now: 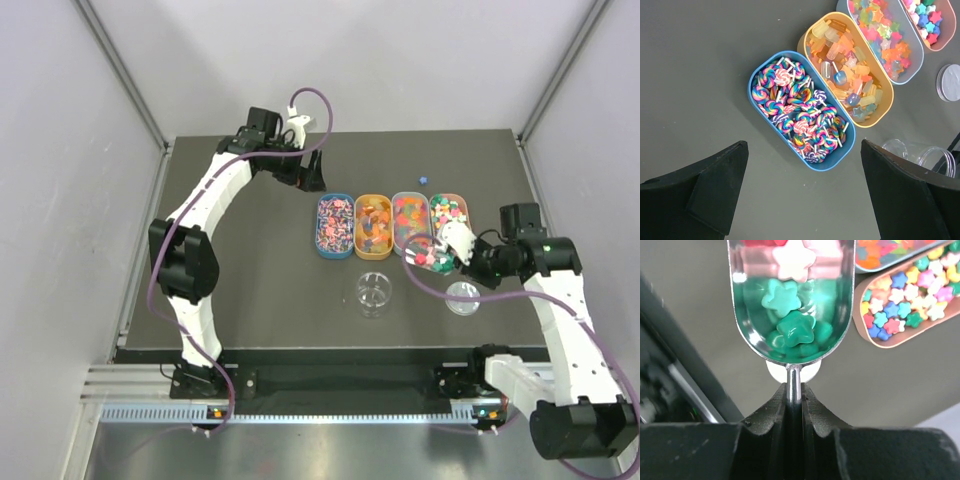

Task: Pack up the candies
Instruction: Place the fake candies in the packing bottle.

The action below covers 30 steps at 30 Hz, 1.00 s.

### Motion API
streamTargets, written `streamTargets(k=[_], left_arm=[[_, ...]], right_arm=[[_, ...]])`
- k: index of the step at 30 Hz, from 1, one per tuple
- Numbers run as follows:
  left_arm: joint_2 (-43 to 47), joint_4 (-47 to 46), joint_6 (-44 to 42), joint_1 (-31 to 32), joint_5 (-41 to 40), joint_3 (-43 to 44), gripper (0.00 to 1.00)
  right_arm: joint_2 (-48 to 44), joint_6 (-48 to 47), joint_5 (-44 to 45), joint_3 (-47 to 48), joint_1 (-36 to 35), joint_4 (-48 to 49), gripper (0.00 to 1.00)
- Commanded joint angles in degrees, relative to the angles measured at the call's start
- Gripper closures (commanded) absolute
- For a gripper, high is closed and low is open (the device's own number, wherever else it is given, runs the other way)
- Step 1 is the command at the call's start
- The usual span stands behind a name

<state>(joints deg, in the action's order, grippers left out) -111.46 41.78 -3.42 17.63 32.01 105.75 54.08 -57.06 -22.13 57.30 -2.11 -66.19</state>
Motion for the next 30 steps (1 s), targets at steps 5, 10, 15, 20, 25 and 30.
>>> streamTargets(k=[5,10,15,20,25,30], left_arm=[[6.3,0.9,-2.0,-0.1,1.7,-1.7,0.02],[7.9,1.0,-2.2,-0.2,0.1,-3.4,0.02],[9.5,1.0,-2.6,-0.7,-1.4,-4.8,0.02],[10.7,0.3,-2.2,-1.5,-1.5,-6.0,0.02],[11.8,-0.3,-2.6,-1.8,-1.8,-7.0,0.02],[11.9,-0.9,-2.1,-2.1,-1.4,-7.9,0.02]], right_arm=[[4.5,-23.9,2.6,8.8,-5.3,-17.9,1.0],[9.1,-23.9,4.5,9.9,-12.8,-15.9,1.0],[12.2,-25.3,7.4,9.8,-18.8,-15.1,1.0],[14.9,-23.5,10.9,11.3,-22.0,-14.5,1.0],[17.6,-20.5,15.3,15.3,-24.8,-15.2,1.0],[20.4,-18.2,18.8,19.3,-27.5,-16.5,1.0]])
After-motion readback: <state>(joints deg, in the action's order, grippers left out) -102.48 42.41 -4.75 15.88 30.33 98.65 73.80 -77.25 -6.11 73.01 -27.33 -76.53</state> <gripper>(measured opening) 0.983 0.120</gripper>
